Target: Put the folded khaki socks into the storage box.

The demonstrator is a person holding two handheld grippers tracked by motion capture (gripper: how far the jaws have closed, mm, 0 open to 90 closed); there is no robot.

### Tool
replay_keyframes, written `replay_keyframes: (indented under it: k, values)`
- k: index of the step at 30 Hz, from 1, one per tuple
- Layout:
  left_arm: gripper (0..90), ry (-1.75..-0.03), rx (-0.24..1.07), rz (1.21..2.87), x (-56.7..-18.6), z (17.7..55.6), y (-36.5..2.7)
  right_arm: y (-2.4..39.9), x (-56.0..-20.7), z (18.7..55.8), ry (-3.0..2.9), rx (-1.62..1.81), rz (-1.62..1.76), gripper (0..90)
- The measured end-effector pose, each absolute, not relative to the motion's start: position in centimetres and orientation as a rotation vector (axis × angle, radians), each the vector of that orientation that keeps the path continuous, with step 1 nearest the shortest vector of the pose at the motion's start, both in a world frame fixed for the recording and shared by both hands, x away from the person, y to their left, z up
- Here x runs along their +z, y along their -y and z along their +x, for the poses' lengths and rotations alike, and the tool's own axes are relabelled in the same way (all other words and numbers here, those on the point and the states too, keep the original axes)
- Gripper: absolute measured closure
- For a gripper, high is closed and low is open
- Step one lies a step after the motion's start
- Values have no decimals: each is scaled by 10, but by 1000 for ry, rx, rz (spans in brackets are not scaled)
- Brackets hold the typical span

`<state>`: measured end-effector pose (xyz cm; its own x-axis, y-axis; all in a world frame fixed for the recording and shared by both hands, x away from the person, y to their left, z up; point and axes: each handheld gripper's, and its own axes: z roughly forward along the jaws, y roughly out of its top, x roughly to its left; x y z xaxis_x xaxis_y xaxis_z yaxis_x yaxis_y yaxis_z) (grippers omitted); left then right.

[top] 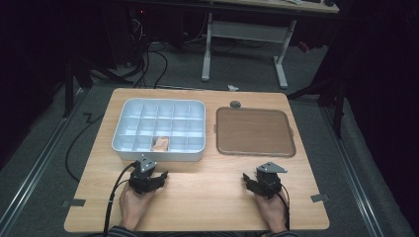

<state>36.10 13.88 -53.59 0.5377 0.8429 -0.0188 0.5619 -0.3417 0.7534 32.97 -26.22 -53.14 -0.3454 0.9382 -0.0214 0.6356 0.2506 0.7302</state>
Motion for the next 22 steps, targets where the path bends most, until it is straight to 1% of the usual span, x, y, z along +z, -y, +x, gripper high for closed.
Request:
replay_keyframes:
  k: [3, 9, 22]
  values:
    - [415, -1154, 502, 2037, -536, 362, -139, 262, -531, 330, -2071, 881, 1429, 399]
    - [373, -1166, 508, 2037, -536, 362, -139, 262, -531, 330, -2071, 881, 1429, 399]
    - [366, -1172, 509, 2034, -536, 361, -139, 262, -531, 330, -2071, 881, 1429, 399]
